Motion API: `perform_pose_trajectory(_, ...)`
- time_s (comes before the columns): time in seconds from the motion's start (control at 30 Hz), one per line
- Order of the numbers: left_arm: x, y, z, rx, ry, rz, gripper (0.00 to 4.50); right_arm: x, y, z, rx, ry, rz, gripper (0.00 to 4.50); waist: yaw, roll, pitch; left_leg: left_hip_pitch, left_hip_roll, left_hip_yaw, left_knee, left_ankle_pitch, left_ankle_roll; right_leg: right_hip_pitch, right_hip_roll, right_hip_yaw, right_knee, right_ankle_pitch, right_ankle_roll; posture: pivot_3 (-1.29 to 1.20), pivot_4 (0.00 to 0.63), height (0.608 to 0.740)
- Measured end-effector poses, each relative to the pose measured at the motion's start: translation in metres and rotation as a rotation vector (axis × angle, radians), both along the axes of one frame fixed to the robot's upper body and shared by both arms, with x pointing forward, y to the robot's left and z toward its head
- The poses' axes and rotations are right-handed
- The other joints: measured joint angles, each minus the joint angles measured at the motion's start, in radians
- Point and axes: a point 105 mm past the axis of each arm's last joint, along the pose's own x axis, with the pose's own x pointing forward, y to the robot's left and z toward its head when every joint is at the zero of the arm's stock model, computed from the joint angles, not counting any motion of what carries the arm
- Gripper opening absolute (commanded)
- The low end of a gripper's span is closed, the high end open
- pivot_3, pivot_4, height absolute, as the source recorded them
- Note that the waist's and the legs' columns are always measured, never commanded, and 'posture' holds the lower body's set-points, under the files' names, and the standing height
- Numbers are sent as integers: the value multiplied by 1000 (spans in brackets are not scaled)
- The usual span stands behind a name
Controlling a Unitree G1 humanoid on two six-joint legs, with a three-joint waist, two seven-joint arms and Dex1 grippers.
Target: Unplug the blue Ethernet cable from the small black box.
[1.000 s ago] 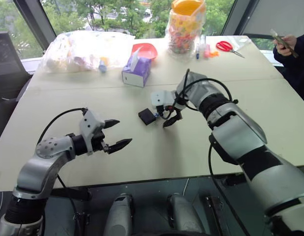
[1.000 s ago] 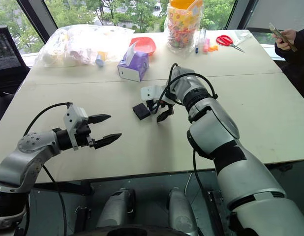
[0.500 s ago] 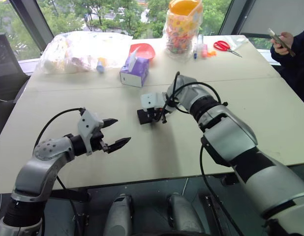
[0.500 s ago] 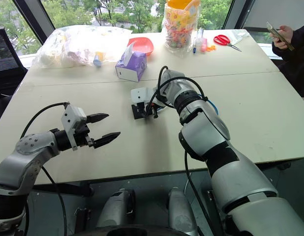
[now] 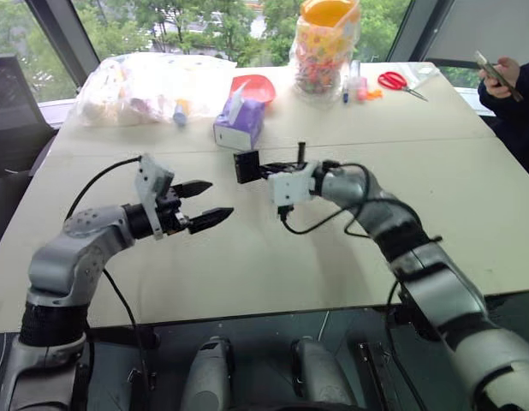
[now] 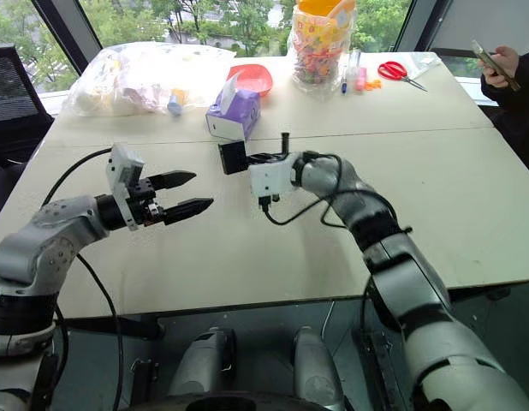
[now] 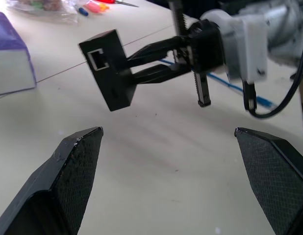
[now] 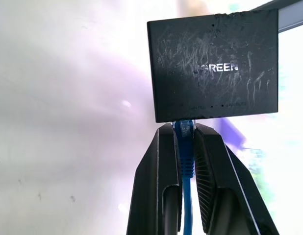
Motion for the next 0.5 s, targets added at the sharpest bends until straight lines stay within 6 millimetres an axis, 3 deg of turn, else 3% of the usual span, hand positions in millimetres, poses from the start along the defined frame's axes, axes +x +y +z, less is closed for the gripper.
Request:
perform_pose_trajectory(0.1, 3, -9, 6, -22, 7, -49, 4500, -21, -1, -6, -8, -124, -7, 31, -5, 0, 0, 1, 0, 0, 0, 0, -1, 1, 0, 0, 0, 0, 0, 0, 150, 735)
perform_pose_trajectory(0.3, 5, -33, 1, -37, 31, -134, 4500, -41, 2, -14, -59, -230, -53, 31, -6, -1, 0, 2, 0, 0, 2, 1, -1, 3, 0, 1, 0, -2, -4, 0, 150, 735)
perform_pose_trajectory(0.5, 9, -39, 1, -53, 28, -124, 4500, -45, 4, -13, -85, -256, -57, 31, -6, -1, 0, 3, 0, -1, 2, 1, -1, 3, 0, 1, 0, -2, -4, 0, 150, 735)
